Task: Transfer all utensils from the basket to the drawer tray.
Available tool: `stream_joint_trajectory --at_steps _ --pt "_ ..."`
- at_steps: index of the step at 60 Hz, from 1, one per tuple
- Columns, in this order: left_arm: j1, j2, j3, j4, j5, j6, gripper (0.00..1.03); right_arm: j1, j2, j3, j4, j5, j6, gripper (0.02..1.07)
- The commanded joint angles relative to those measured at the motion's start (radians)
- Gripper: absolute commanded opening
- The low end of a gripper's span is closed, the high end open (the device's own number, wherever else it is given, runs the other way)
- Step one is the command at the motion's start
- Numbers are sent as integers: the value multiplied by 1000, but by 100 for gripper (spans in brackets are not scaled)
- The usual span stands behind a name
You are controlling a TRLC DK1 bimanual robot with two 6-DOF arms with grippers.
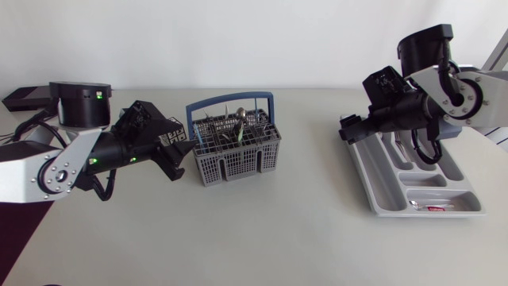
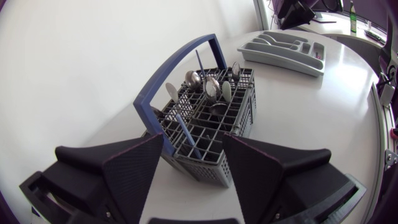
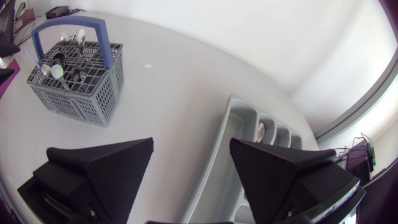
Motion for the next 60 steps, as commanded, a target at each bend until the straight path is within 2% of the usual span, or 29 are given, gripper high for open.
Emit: stream_joint_trajectory --at_steps 1,15,22,29,34,41,52,60 --pt "6 49 -19 38 22 21 58 23 10 -24 7 19 25 91" --pt "14 175 30 118 39 -30 49 49 50 -21 25 32 31 91" --pt "31 192 61 121 92 -63 43 68 71 -15 33 48 31 91" --pt "36 208 81 124 111 -85 41 77 91 -15 45 55 31 91" --pt "34 219 90 149 111 -105 33 84 102 -15 51 59 31 91" --pt "28 247 113 152 111 -116 28 94 116 -13 59 65 31 91" --pt "26 265 128 166 111 -139 4 100 119 -15 65 66 31 91" --pt "26 262 127 164 123 -143 4 103 123 -18 66 66 30 91"
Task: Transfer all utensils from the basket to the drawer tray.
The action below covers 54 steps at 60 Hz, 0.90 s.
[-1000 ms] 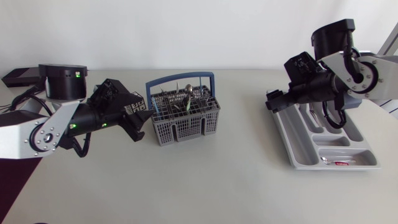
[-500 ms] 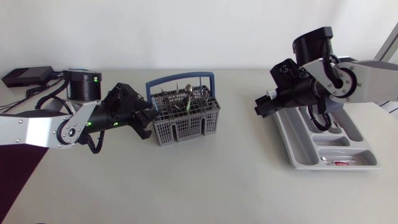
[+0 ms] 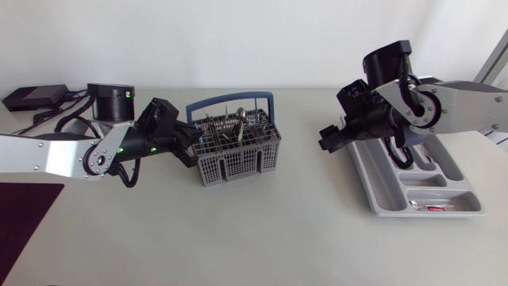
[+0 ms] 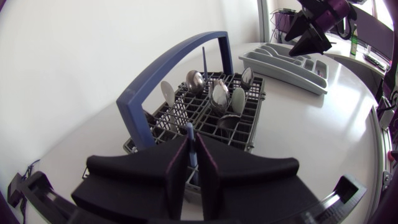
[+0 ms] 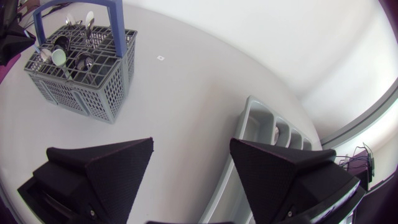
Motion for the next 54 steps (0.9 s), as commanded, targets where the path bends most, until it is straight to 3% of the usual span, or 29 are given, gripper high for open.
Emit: stream_joint_trajectory --at_steps 1,21,54 --pt "-2 11 28 15 22 -26 4 10 25 -17 10 9 22 91" --pt "-7 -105 50 -66 31 -46 4 16 19 -32 11 9 19 91" --pt "-16 -433 203 -457 65 -51 4 65 -81 -78 6 9 13 91"
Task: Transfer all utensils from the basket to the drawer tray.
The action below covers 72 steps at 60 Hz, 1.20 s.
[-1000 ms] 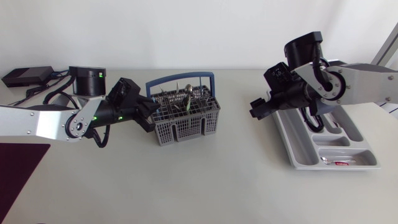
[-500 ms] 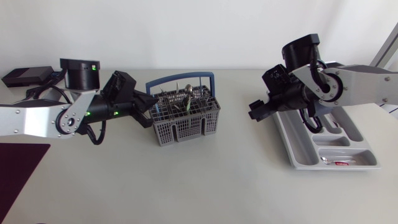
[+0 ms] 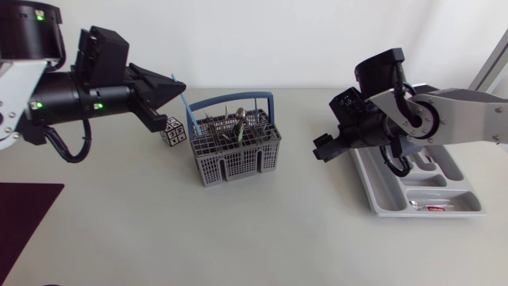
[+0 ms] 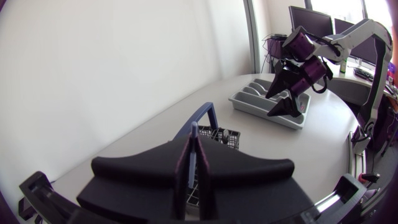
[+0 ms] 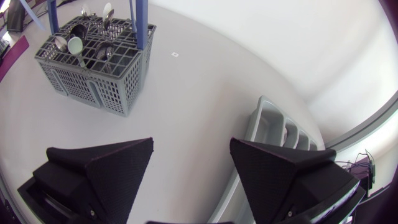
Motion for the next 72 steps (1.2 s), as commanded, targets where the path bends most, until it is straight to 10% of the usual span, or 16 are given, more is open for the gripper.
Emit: stream_joint_trajectory --at_steps 1,23,35,58,72 --pt "-15 -60 53 -64 10 -19 4 14 -57 -33 6 6 11 91" --pt "-173 -58 139 -239 19 -198 4 69 -324 -68 -100 -413 -4 90" --pt "-186 47 202 -274 162 -296 4 137 -344 -42 -156 -585 -2 90" --pt "-209 192 314 -326 328 -397 4 232 -261 -2 -133 -654 2 78" --pt "-221 218 345 -343 355 -430 4 252 -215 42 -123 -655 2 43"
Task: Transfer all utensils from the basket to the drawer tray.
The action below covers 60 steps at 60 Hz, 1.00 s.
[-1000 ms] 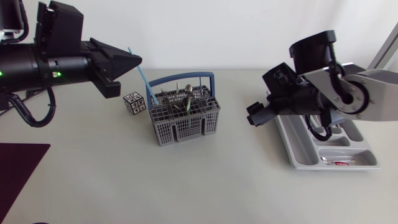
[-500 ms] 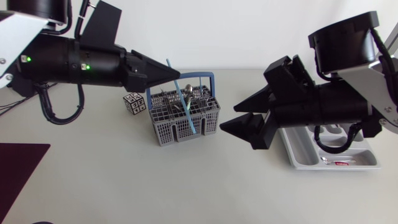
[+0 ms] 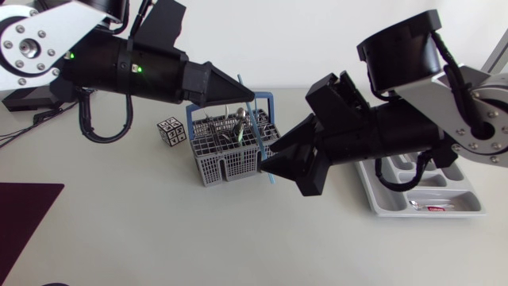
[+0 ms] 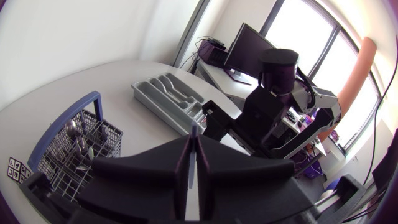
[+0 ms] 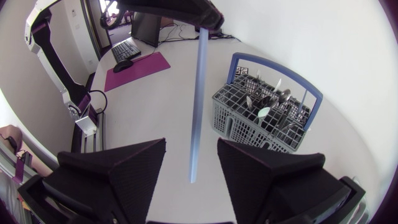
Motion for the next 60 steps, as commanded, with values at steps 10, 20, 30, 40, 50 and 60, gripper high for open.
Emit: stream_joint_trajectory --at_steps 10,20,30,40,50,60 --pt "-24 32 43 -23 23 -33 4 16 48 39 17 -9 1 16" --pt "-23 37 52 -30 33 -42 4 10 50 28 32 -12 3 7" --pt "-20 41 63 -31 46 -52 5 15 50 21 27 -16 0 7" --pt "-6 53 109 -31 70 -65 47 15 47 -2 9 -20 -11 7" --pt "49 72 230 -6 70 -109 79 6 37 -48 -29 -9 -46 7" --pt "140 110 319 50 69 -154 85 -100 37 -85 -49 7 -75 7"
